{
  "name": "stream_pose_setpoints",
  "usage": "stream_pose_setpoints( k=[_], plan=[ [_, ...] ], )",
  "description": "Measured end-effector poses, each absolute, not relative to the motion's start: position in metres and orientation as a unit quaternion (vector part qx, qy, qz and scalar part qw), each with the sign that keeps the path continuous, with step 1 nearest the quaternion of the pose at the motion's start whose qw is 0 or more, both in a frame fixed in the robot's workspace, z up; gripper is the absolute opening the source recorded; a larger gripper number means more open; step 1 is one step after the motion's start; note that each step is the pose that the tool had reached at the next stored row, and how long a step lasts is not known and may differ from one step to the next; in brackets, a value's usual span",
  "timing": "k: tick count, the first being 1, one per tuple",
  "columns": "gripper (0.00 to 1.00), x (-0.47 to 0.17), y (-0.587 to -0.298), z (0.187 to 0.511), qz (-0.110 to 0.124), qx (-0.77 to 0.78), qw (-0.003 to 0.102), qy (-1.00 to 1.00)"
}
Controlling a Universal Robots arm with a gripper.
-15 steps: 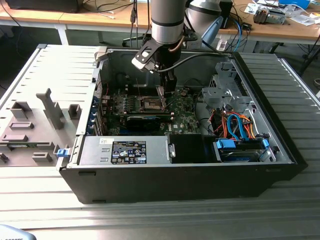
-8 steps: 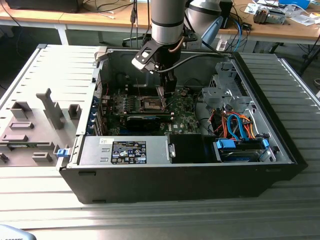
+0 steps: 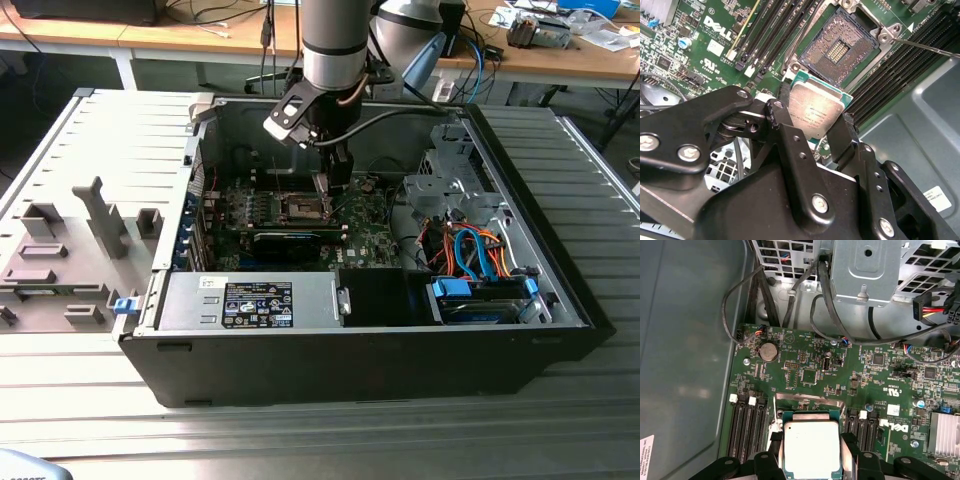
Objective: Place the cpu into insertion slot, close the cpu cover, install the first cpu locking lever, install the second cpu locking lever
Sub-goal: 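Place the cpu into insertion slot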
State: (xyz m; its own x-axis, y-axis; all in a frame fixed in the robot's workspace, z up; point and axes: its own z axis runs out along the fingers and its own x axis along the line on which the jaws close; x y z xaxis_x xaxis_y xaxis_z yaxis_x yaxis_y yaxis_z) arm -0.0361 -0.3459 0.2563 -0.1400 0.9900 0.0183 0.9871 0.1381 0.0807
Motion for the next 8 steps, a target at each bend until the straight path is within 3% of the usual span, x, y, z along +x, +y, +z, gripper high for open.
stream_pose_setpoints(
  k=[8],
  plan=[
    [0.54, -0.0361, -0.3459, 0.2542, 0.036, 0.655, 0.02, 0.754]
  ],
)
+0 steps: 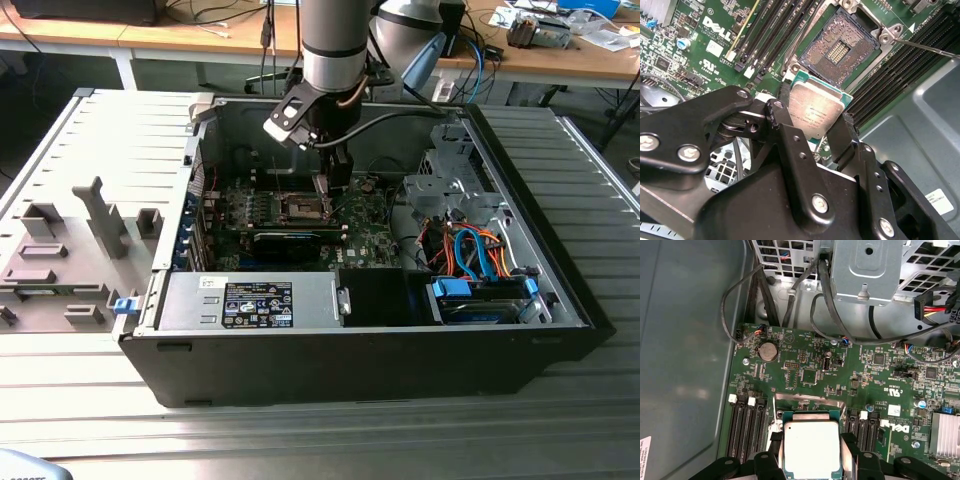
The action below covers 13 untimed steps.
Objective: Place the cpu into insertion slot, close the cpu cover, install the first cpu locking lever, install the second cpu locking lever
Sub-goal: 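Place the cpu into insertion slot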
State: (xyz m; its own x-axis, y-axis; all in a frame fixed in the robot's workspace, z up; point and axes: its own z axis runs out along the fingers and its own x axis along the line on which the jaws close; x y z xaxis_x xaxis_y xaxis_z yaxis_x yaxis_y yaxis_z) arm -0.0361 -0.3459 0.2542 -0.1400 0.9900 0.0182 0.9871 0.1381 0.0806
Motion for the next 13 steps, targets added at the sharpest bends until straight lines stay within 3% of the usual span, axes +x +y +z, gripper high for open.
stream_pose_setpoints(
  k=[13],
  plan=[
    [0.54, -0.0361, -0.3459, 0.248, 0.036, 0.655, 0.02, 0.754]
  ],
)
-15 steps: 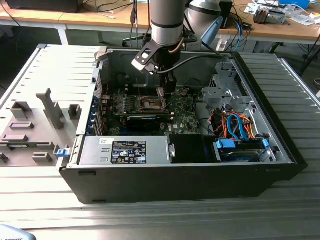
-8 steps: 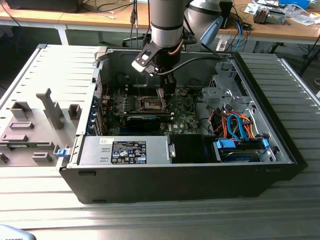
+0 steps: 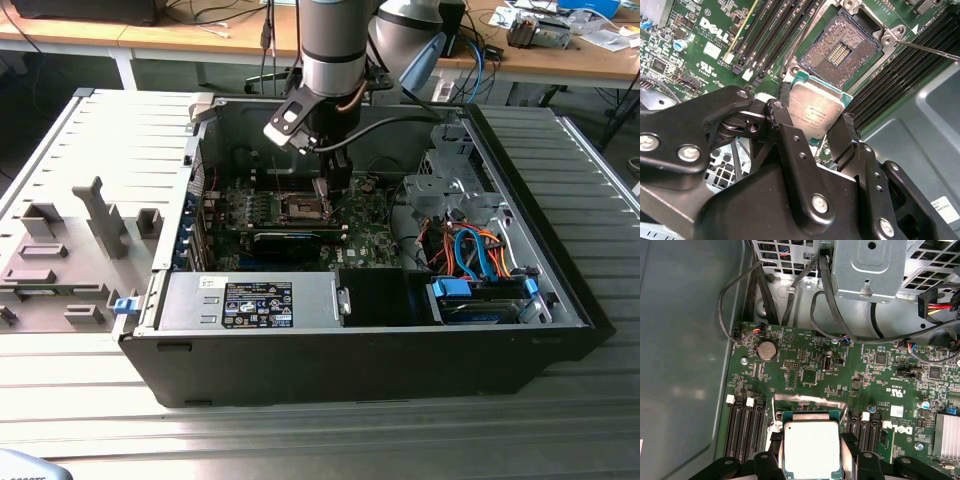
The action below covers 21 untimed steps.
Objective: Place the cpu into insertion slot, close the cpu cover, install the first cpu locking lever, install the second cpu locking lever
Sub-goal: 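Place the cpu into insertion slot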
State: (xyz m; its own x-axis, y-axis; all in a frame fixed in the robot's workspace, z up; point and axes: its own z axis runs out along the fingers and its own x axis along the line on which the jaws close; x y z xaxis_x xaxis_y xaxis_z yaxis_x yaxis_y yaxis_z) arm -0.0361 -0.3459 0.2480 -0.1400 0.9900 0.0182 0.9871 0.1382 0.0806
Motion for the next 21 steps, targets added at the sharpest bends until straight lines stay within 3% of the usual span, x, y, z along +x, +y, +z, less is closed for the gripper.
stream_pose_setpoints(
  k=[21],
  plan=[
    [0.54, -0.036, -0.346, 0.228, 0.036, 0.655, 0.02, 0.754]
  ],
)
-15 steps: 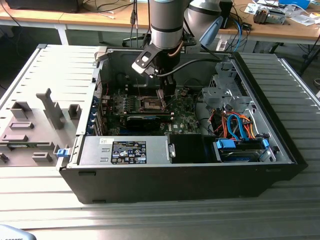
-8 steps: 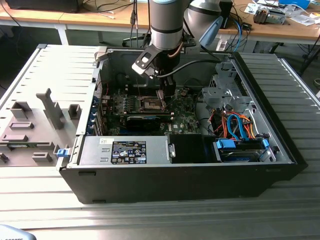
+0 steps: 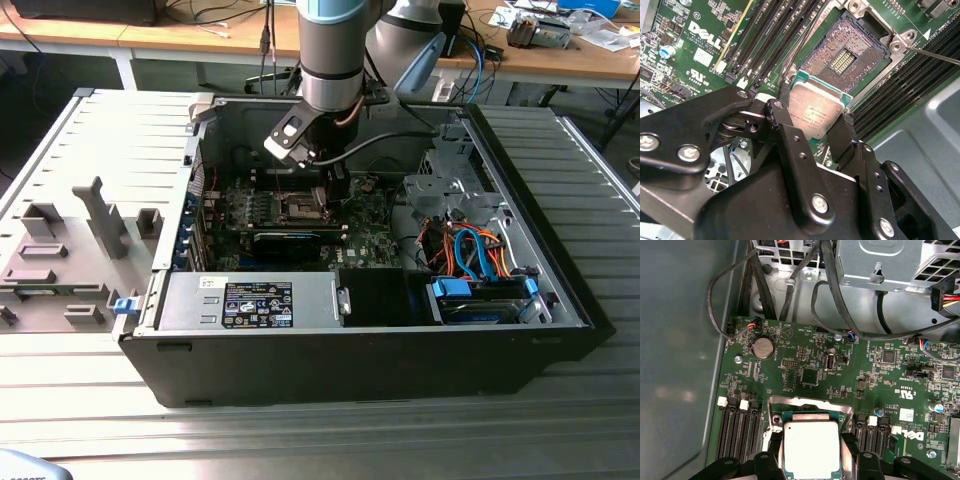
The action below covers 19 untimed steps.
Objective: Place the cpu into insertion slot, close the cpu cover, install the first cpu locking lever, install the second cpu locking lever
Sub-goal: 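Place the cpu into insertion slot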
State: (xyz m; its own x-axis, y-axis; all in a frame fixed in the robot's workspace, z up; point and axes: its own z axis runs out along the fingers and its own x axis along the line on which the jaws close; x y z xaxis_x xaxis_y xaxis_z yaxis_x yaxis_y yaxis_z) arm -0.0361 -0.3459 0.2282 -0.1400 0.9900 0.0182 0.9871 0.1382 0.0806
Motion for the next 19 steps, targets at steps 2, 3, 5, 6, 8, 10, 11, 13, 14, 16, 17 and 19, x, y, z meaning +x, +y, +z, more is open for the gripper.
stream_pose_setpoints(
  k=[2, 3, 5, 6, 8, 10, 11, 13, 14, 16, 17, 19],
  plan=[
    [0.54, -0.036, -0.346, 0.228, 0.036, 0.655, 0.02, 0.754],
    [0.54, -0.036, -0.346, 0.228, 0.036, 0.655, 0.02, 0.754],
    [0.54, -0.036, -0.346, 0.223, 0.036, 0.655, 0.02, 0.754],
    [0.54, -0.036, -0.346, 0.218, 0.036, 0.655, 0.02, 0.754],
    [0.54, -0.036, -0.346, 0.218, 0.036, 0.655, 0.02, 0.754],
    [0.54, -0.036, -0.346, 0.218, 0.036, 0.655, 0.02, 0.754],
    [0.54, -0.036, -0.346, 0.217, 0.036, 0.655, 0.02, 0.754],
    [0.54, -0.036, -0.346, 0.217, 0.036, 0.655, 0.02, 0.754],
    [0.54, -0.036, -0.346, 0.217, 0.036, 0.655, 0.02, 0.754],
    [0.54, -0.036, -0.346, 0.216, 0.036, 0.655, 0.02, 0.754],
    [0.54, -0.036, -0.346, 0.216, 0.036, 0.655, 0.02, 0.754],
    [0.54, -0.036, -0.346, 0.216, 0.036, 0.655, 0.02, 0.754]
  ],
)
